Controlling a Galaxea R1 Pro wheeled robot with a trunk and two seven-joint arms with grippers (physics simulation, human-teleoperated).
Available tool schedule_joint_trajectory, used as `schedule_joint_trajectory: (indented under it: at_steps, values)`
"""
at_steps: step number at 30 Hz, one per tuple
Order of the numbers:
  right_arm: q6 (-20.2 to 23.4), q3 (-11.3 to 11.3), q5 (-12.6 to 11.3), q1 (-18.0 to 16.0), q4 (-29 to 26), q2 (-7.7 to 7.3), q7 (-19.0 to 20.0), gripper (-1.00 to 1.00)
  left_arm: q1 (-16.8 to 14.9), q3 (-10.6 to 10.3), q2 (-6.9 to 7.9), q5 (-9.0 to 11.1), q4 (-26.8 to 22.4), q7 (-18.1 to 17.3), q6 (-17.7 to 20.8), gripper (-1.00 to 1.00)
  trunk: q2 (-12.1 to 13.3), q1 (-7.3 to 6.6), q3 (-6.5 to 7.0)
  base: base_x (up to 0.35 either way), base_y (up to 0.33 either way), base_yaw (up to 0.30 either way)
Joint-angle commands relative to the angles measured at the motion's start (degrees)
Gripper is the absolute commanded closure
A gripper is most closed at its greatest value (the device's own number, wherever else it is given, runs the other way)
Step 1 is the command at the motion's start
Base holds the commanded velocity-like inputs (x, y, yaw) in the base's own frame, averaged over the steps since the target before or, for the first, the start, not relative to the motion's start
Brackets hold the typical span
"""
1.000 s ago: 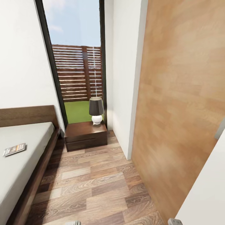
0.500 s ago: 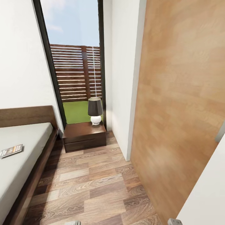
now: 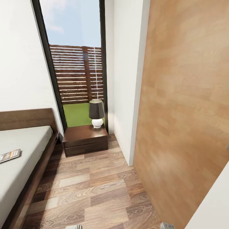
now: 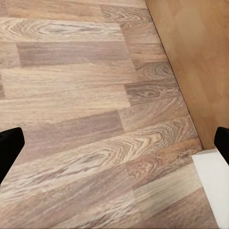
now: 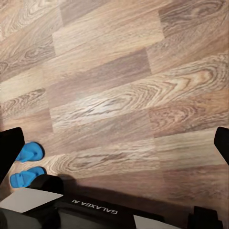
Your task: In the bedroom, move the book from the bed onto either nightstand, and place the two sandals side by side next to the bed.
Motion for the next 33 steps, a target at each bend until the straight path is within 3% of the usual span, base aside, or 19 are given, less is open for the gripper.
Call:
schedule_joint_trajectory:
  at_steps: [1,17,25,33]
  values:
    - [0.2,-0.1,-0.4,0.0,0.0,0.01,0.2,-1.00,0.0,0.5,0.01,0.1,0.1,-0.5,0.1,-1.00,0.0,0.00,-0.06,0.022,0.000,0.000]
    - [0.2,-0.1,-0.4,0.0,0.0,0.02,0.2,-1.00,0.0,0.5,-0.03,0.1,0.1,-0.5,0.1,-1.00,0.0,0.00,-0.06,0.105,-0.017,0.002]
    - [0.2,0.0,-0.4,0.0,0.0,0.02,0.2,-1.00,0.0,0.4,-0.04,0.1,0.1,-0.5,0.0,-1.00,0.0,0.00,-0.16,0.013,0.000,0.203]
    - [0.2,-0.1,-0.4,0.0,0.0,0.02,0.2,-1.00,0.0,0.5,-0.04,0.1,0.1,-0.5,0.1,-1.00,0.0,0.00,-0.19,0.208,0.000,0.047]
